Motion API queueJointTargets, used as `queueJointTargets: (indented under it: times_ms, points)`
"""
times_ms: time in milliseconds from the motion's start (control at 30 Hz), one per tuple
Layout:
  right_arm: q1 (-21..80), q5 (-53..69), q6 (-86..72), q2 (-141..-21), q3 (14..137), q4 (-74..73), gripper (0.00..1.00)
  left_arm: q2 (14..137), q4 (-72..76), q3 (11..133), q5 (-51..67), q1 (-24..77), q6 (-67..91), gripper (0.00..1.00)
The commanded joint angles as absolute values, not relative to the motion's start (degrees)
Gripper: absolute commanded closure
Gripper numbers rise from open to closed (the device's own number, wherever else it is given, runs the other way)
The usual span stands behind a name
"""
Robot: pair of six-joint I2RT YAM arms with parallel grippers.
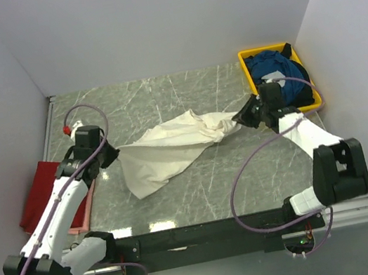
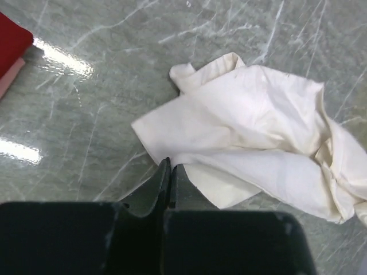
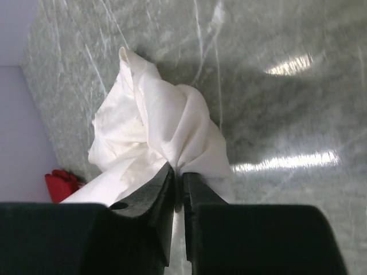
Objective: Fold and stack the t-shirts
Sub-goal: Flatten the tshirt out
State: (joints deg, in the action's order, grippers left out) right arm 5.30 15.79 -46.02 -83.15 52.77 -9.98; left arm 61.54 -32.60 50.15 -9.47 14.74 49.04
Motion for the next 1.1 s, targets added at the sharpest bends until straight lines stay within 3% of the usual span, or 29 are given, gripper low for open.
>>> queueJointTargets:
  times_ms: [0,100,267,467,733,933,1067]
  points:
    - [4.04,16.08,-48.77,-76.22,48.09,-4.93,0.84,58.54,-37.97,52.47,-10.11,13.62,45.79,0.99]
    - [4.04,15.12,-47.73,-73.23,44.92,-5.79,0.68,57.83,-37.18,50.72,-7.48,13.62,45.62,0.99]
    - [7.36,10.21,-45.44,-67.42,41.40,-9.40,0.52,56.78,-34.90,45.01,-4.14,13.62,46.84,0.99]
    - [22.56,-5.77,-43.33,-66.00,43.67,-15.82,0.49,55.55,-31.99,39.82,-0.97,13.71,48.43,0.99]
    - [37.51,-14.49,-37.89,-85.06,58.43,-23.81,0.48,55.99,-32.08,40.43,-1.14,13.71,47.90,0.99]
    - [42.27,-22.57,-34.98,-97.81,68.80,-30.05,0.39,55.81,-32.34,40.25,-1.32,13.62,47.72,0.99]
    - [42.98,-24.78,-34.98,-101.33,71.19,-31.72,0.38,55.64,-32.69,40.43,-1.76,13.62,47.37,0.99]
